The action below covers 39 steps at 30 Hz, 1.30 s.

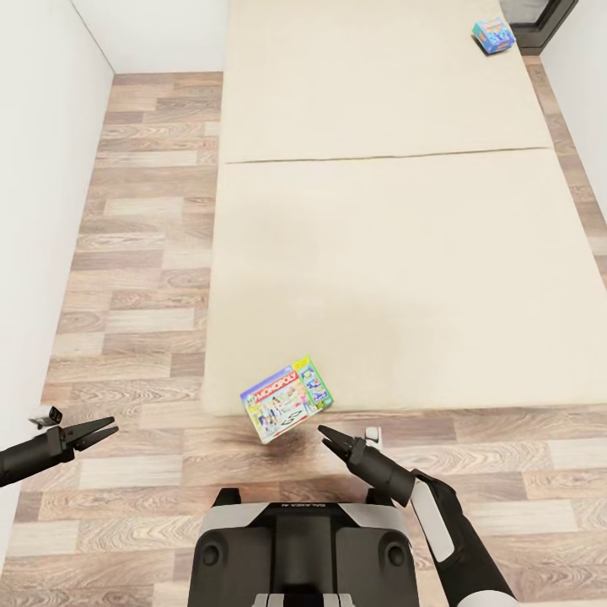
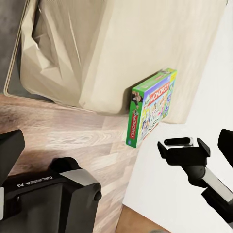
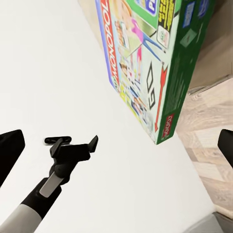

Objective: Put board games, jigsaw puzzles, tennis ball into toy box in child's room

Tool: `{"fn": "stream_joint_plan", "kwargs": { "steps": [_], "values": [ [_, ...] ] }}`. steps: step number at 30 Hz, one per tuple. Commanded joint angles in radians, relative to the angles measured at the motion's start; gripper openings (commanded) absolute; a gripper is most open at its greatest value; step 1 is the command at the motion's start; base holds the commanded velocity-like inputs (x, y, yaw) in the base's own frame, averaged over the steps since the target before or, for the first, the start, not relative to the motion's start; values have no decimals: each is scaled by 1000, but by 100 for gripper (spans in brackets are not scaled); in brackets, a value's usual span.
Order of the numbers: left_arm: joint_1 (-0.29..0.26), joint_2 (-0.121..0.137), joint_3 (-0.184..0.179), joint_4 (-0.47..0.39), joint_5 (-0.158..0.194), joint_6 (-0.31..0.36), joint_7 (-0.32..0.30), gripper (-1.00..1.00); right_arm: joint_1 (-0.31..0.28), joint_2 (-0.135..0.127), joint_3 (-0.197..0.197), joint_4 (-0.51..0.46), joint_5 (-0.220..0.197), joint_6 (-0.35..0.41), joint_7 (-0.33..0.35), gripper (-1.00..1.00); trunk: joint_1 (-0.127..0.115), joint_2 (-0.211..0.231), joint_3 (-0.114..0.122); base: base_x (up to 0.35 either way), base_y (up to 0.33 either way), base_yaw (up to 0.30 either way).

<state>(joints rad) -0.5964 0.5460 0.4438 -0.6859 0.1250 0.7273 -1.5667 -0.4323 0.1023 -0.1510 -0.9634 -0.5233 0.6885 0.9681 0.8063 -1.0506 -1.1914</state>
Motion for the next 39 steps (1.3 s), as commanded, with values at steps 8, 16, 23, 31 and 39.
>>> {"fn": "stream_joint_plan", "kwargs": {
  "steps": [8, 16, 23, 31, 39],
  "values": [
    [0, -8, 1, -1, -2, 7, -4, 100, 0, -1, -3, 0, -3, 7, 0, 100, 0, 0, 0, 63, 18, 0],
    [1, -12, 1, -4, -2, 7, -4, 100, 0, -1, -4, 0, -2, 6, 0, 100, 4, -7, -4, 10, 3, 0],
    [1, -12, 1, -4, -2, 8, -4, 100, 0, -1, -4, 0, -1, 6, 0, 100, 23, -42, -19, 1, 0, 0],
    [1, -12, 1, -4, -2, 9, -4, 100, 0, -1, -4, 0, -1, 8, 0, 100, 42, -77, -35, 0, 0, 0],
    [1, -12, 1, -4, -2, 10, -4, 100, 0, -1, -4, -1, 0, 8, 0, 100, 42, -77, -35, 0, 0, 0]
  ]
}}
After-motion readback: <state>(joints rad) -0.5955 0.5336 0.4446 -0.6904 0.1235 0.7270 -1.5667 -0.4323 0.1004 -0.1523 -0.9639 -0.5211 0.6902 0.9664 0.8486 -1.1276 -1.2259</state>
